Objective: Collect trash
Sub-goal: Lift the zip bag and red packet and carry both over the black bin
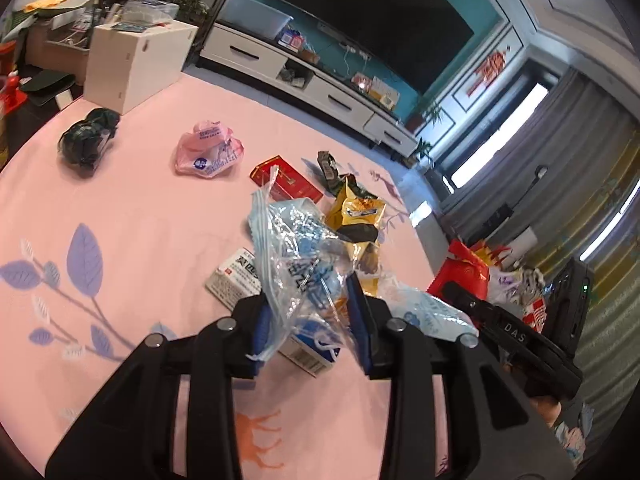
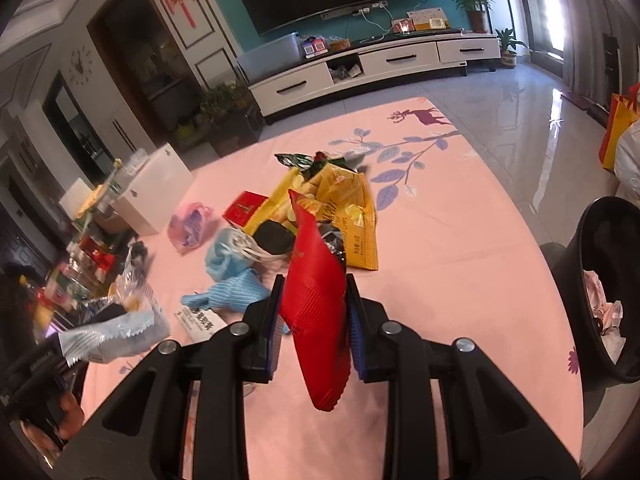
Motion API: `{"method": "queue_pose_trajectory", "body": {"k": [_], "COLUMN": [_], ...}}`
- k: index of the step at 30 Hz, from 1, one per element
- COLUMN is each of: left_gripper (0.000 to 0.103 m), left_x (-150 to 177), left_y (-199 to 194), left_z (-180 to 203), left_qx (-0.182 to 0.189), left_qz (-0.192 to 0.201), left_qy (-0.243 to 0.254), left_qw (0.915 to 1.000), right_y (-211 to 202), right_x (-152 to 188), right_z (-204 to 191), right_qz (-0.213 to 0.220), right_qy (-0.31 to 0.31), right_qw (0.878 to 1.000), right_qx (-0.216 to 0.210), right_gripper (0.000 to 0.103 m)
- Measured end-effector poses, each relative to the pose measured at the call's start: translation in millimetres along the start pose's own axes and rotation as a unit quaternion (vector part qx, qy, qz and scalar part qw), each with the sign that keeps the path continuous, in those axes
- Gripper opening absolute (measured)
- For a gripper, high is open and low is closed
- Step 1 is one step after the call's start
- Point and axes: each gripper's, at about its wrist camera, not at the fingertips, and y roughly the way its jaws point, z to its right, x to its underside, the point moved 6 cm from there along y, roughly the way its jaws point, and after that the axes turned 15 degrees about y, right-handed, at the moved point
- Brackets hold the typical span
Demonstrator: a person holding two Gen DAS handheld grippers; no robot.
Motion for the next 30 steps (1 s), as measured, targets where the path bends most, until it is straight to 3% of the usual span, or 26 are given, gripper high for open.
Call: {"method": "queue_pose_trajectory", "body": {"k": [17, 22, 30], "left_gripper": [0.037, 0.038, 0.038], "left_x": [11, 12, 14], "left_y": [13, 11, 12], "left_z": [8, 18, 27], "left_qx": [-0.001, 0.012, 0.000], "left_qz": [-0.022, -0.022, -0.024], "left_qy": [0.018, 0.028, 0.048], "left_qw": [0.9996, 0.9993, 0.9986], "right_y": [8, 1, -18], "right_x": [8, 5, -3], "right_z": [-4, -5, -4], "right_qz": [-0.010, -0.001, 0.024], "right_qy": [-0.015, -0.013, -0.013], "right_qw": [1.000, 1.000, 1.000], "right_qx": [0.017, 0.007, 0.004], "right_gripper": [0.029, 0.030, 0.030]}}
